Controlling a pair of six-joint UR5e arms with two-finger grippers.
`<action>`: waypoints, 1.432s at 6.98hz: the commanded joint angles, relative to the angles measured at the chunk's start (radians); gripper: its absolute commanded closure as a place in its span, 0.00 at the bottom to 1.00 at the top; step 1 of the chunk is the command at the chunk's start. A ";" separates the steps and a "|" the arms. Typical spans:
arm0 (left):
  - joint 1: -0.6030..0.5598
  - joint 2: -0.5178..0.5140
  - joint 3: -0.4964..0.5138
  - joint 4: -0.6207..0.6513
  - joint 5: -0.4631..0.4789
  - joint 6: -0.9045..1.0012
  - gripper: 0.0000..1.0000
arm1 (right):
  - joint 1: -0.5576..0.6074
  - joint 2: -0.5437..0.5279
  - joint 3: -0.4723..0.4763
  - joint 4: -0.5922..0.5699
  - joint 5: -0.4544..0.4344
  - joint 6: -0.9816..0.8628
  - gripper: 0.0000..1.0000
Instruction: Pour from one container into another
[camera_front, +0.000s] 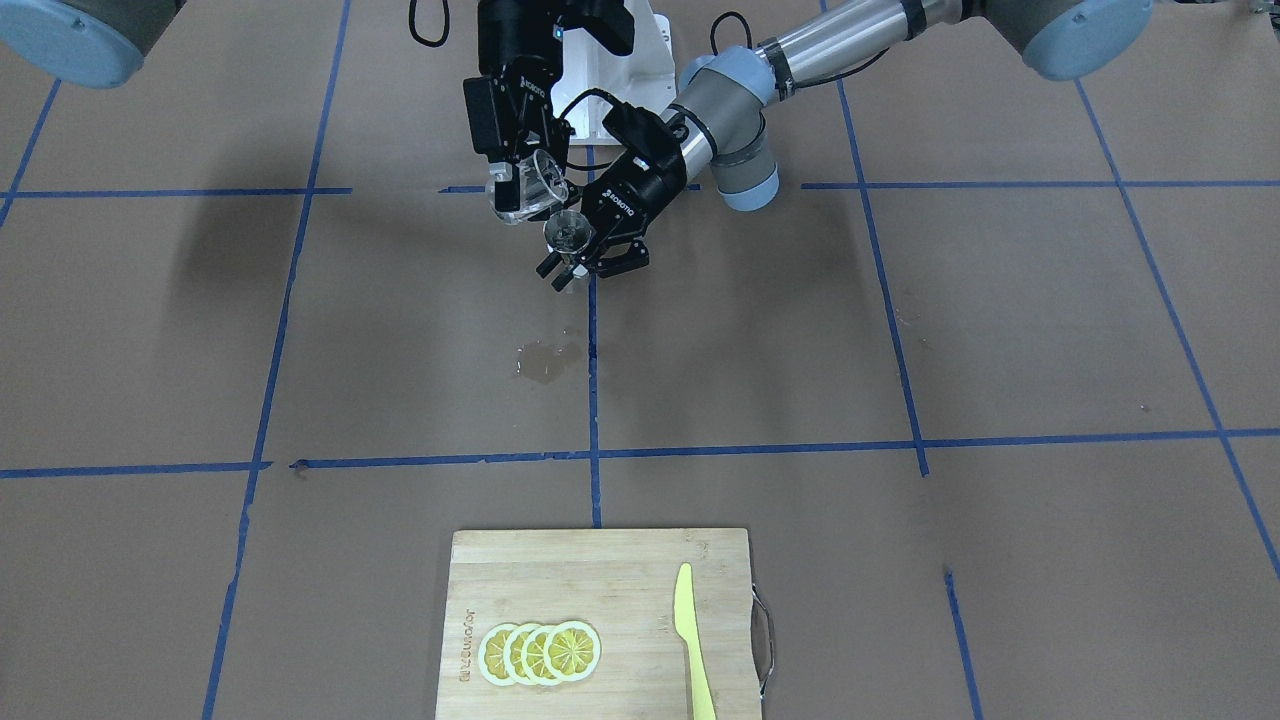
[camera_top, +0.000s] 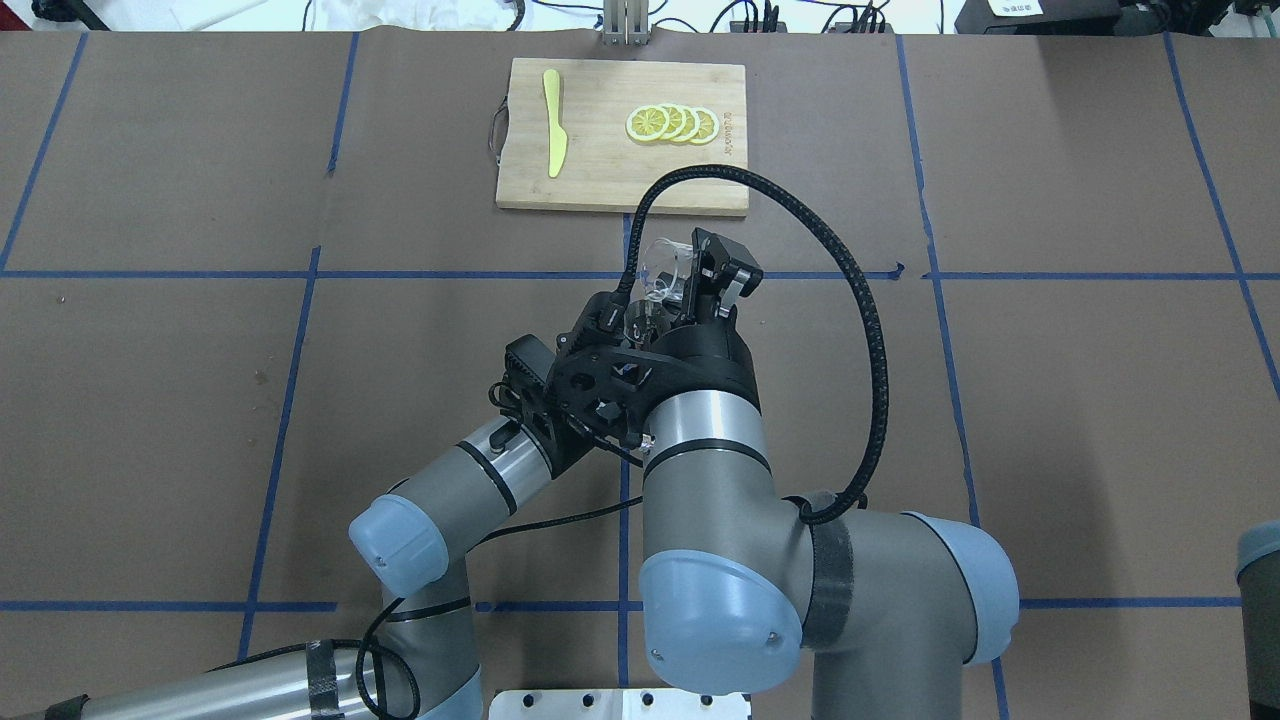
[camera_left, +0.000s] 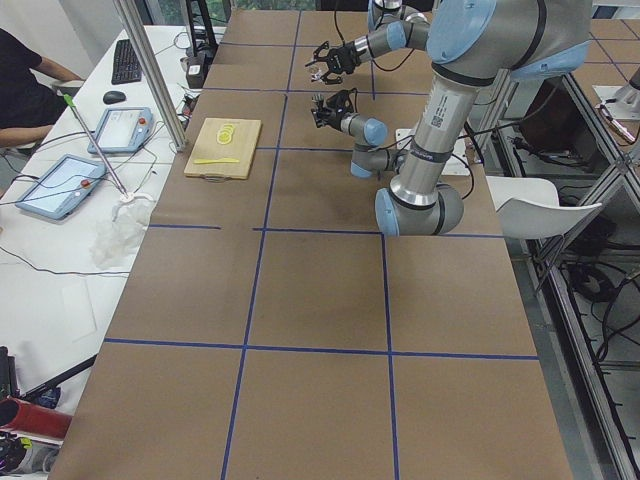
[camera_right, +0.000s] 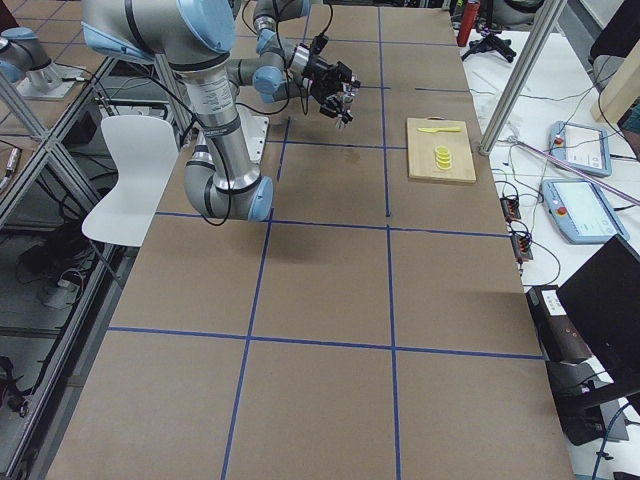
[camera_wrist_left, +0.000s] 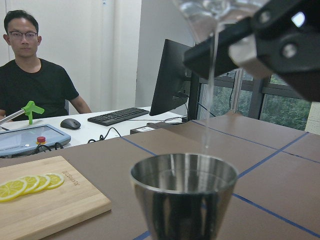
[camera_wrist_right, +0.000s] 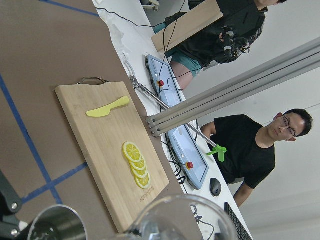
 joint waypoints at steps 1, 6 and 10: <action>0.001 -0.001 0.000 0.000 0.001 0.000 1.00 | -0.005 -0.013 -0.001 0.076 0.000 0.041 1.00; 0.001 0.063 -0.057 -0.003 0.018 0.002 1.00 | 0.007 -0.076 0.025 0.195 0.009 0.238 1.00; -0.009 0.172 -0.168 -0.011 0.053 0.000 1.00 | 0.009 -0.190 0.056 0.325 0.034 0.520 1.00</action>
